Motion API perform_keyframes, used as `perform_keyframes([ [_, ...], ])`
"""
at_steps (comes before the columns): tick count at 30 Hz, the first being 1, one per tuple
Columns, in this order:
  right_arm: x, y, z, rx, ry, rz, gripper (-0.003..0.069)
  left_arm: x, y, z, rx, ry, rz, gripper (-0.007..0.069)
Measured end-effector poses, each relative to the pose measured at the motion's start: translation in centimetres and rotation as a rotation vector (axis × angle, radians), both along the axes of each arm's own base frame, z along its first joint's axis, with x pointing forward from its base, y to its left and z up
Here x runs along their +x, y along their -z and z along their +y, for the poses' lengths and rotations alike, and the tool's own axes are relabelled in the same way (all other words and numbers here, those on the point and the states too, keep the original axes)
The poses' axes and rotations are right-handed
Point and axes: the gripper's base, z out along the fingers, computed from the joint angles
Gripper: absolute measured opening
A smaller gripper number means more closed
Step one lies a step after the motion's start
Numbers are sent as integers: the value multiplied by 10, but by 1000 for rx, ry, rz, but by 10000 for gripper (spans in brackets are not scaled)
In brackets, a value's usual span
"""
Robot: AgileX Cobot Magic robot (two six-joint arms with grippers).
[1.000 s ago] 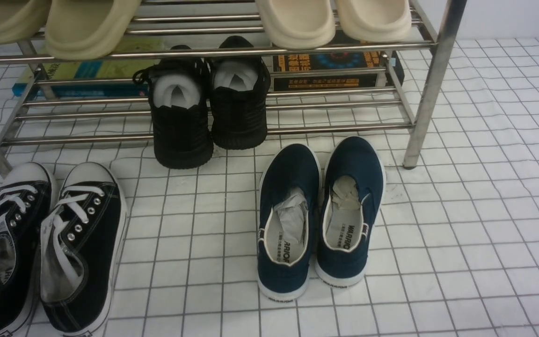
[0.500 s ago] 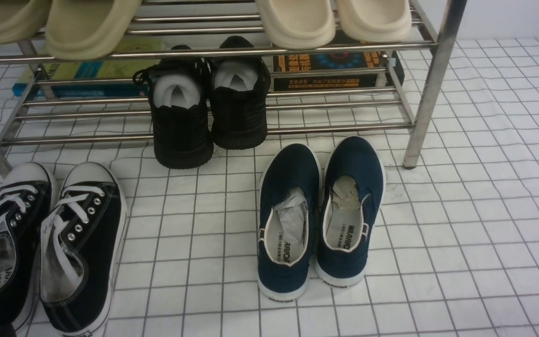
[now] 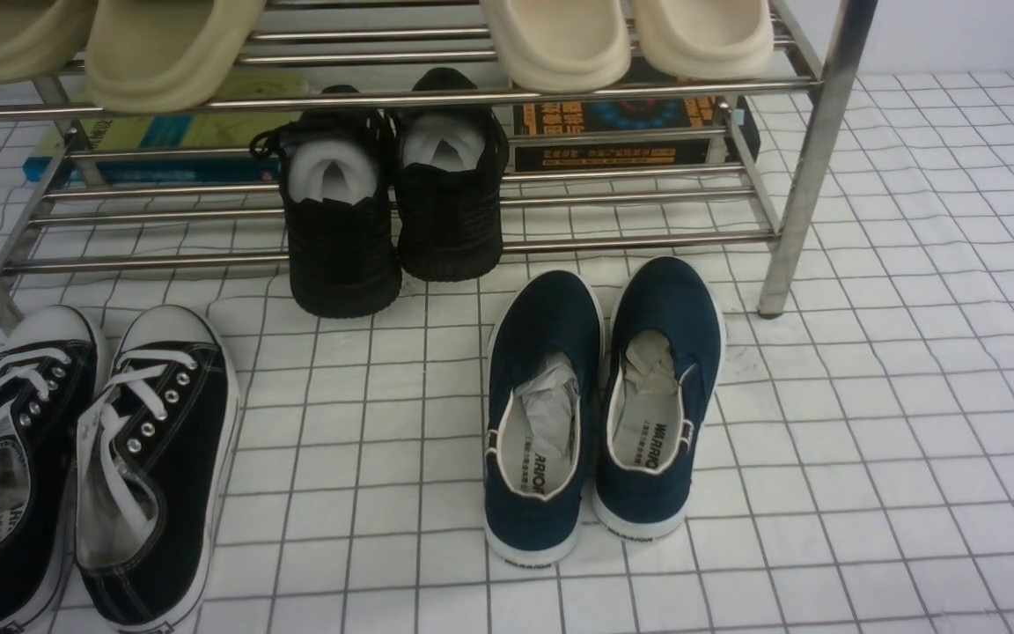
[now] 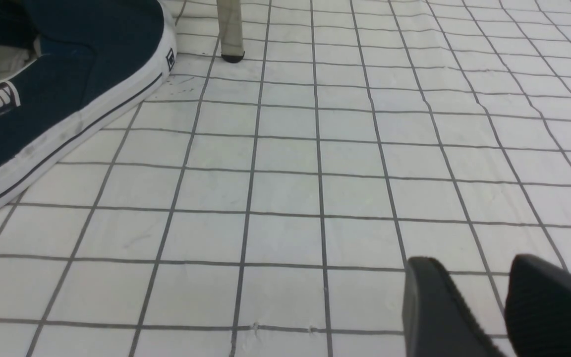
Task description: Take the shoes off the shelf with your hand from the white checkered tablecloth.
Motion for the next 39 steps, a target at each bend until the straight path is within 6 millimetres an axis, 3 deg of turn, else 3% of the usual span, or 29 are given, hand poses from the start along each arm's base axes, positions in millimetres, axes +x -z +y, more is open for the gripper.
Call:
perform_keyframes([
  [39, 0, 0, 0, 0, 0, 0, 239, 1, -1, -1, -12, 8, -27, 69],
])
